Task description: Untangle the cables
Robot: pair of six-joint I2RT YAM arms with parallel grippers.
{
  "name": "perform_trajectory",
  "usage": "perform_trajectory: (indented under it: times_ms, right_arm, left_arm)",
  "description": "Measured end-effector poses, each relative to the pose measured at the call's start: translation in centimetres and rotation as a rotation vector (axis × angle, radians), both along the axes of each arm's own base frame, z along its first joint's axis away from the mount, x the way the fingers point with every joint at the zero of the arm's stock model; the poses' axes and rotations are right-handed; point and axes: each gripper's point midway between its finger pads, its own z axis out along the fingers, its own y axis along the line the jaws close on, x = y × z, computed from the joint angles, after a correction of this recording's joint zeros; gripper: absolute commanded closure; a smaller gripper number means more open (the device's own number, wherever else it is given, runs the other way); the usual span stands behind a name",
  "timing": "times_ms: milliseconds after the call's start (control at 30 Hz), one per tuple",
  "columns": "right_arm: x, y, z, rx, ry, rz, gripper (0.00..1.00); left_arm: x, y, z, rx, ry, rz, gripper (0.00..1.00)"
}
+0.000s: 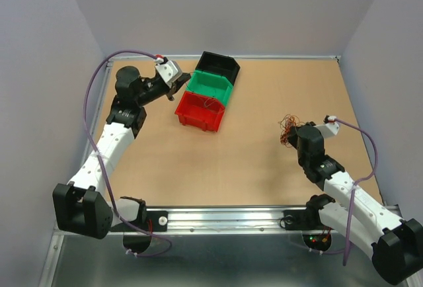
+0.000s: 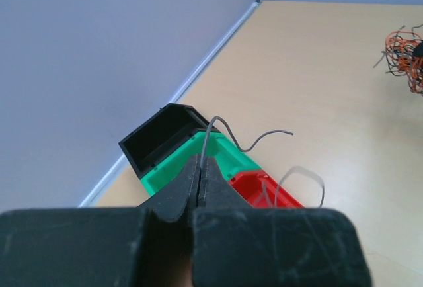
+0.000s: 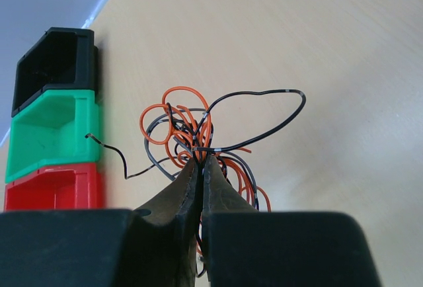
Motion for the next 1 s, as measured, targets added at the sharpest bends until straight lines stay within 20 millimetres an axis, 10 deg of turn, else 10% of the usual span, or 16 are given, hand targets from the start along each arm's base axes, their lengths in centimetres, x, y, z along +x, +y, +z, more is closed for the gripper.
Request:
perform_trajectory:
  times_ms: [267,500,667,1000]
  right_arm:
    - [0.2,0.4,0.3,0.000,-0.010,0.022,0.99]
    - [0.4,0.9,0.7,0.011,-0.028,0.045,1.00]
    - [0.6,1.5,0.6,0.005,-0.025,0.085,1.00]
    - [1.3,11.5,1.2,0.041,-0.097,0.639,0.99]
  left_arm:
    - [5.5,-0.5,-2.9,0.036,0.035,0.051,1.00]
    - [9.6,0.0,-15.9,0.186,0.274,0.107,1.00]
    - [8.9,0.5,-22.1,0.295,0.417,0.120,0.33]
    - [4.6,-3.0,-13.9,0.273,0.234,0.036,0.11]
